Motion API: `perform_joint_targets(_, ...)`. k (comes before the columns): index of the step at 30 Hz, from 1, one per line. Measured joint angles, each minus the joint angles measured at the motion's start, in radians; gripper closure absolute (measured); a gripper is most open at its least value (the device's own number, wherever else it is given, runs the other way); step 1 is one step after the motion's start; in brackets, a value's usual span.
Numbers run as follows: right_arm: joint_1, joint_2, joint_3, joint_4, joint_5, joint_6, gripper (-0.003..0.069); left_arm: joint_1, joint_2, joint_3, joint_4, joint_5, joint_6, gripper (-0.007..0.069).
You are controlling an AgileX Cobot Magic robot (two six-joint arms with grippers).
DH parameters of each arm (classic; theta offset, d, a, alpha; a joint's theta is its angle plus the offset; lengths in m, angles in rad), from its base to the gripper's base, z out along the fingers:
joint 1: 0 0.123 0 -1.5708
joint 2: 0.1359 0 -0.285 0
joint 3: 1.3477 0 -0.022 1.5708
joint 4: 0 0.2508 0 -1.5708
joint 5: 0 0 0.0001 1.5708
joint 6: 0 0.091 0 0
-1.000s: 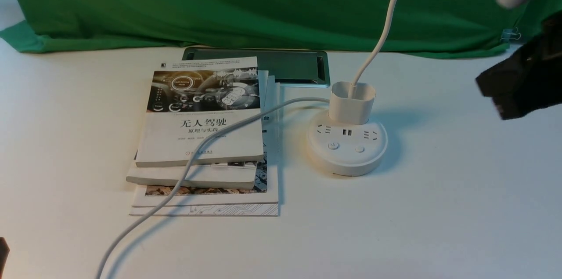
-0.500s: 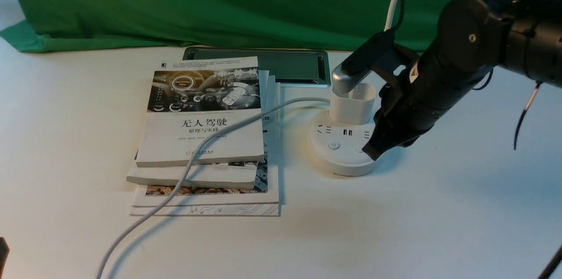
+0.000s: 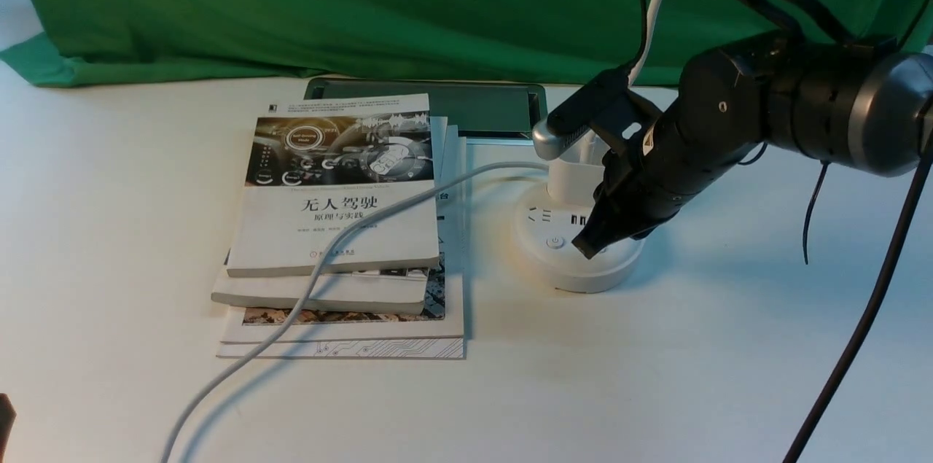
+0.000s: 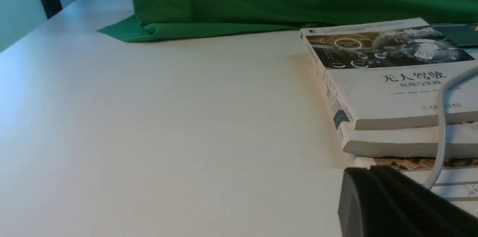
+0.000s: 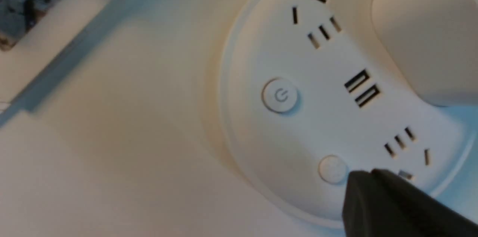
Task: Turn on the desk lamp on the white desktop with your hand.
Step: 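Press the button on the base of the white desk lamp with the right gripper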
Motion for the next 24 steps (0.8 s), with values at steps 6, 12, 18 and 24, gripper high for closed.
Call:
perform_joint_targets(6, 0.0, 0.037, 0.0, -0.009, -0.022, 0.009, 0.0629, 0.0, 0.0, 0.0, 0.0, 0.0, 0.0, 0.0603)
perform_joint_targets(12, 0.0, 0.056, 0.0, -0.01, -0.037, 0.01, 0.0629, 0.0, 0.0, 0.0, 0.0, 0.0, 0.0, 0.0603)
perform_joint_targets(18, 0.0, 0.06, 0.0, -0.012, -0.057, 0.011, 0.0629, 0.0, 0.0, 0.0, 0.0, 0.0, 0.0, 0.0603)
perform_joint_targets(24, 0.0, 0.063, 0.0, -0.021, -0.059, 0.014, 0.0629, 0.0, 0.0, 0.0, 0.0, 0.0, 0.0, 0.0603)
